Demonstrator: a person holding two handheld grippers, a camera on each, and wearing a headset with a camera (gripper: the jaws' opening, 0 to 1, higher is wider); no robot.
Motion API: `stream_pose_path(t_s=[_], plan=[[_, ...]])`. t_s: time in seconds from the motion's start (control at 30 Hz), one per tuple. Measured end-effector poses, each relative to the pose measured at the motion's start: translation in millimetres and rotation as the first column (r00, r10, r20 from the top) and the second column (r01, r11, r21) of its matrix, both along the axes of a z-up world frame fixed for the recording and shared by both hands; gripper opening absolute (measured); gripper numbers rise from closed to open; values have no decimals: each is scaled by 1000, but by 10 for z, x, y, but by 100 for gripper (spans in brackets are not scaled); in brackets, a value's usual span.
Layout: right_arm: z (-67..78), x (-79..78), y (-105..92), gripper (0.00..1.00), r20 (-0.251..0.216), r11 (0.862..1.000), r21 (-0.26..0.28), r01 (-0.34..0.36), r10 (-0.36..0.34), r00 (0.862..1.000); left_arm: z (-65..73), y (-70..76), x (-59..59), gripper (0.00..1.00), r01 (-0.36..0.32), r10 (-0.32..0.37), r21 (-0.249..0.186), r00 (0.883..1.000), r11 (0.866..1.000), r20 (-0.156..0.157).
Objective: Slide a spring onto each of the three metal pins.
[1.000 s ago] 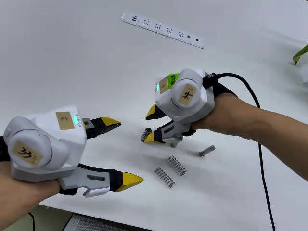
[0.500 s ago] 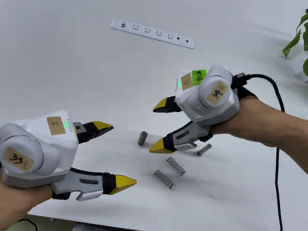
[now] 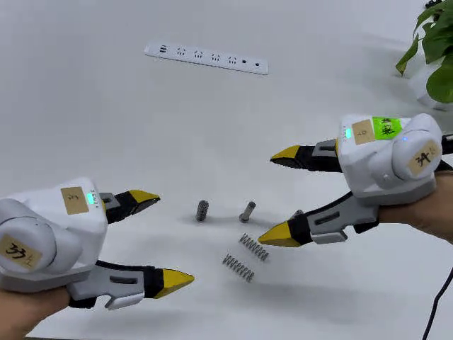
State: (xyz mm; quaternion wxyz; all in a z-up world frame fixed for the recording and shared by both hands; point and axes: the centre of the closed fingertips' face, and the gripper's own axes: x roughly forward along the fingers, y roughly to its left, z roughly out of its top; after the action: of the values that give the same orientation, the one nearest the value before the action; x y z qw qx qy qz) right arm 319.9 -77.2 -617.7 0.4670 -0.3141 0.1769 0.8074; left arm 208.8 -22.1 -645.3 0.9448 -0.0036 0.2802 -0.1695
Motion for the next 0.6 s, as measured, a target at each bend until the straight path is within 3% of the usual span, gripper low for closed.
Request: stream_pose_path(t_s=[0.33, 0.5, 0.6], plan=[[-76, 121, -541, 89, -55, 994, 30, 101, -99, 994, -89, -18, -19, 72, 73, -71, 51, 997, 996, -41], [-177, 203, -731, 91, -62, 990, 30, 139, -137, 989, -144, -15, -55, 72, 114, -107, 86, 991, 990, -76], [-228, 245, -821, 92, -77, 987, 36, 154, -151, 986, -160, -28, -53, 71, 122, -114, 86, 989, 989, -92]])
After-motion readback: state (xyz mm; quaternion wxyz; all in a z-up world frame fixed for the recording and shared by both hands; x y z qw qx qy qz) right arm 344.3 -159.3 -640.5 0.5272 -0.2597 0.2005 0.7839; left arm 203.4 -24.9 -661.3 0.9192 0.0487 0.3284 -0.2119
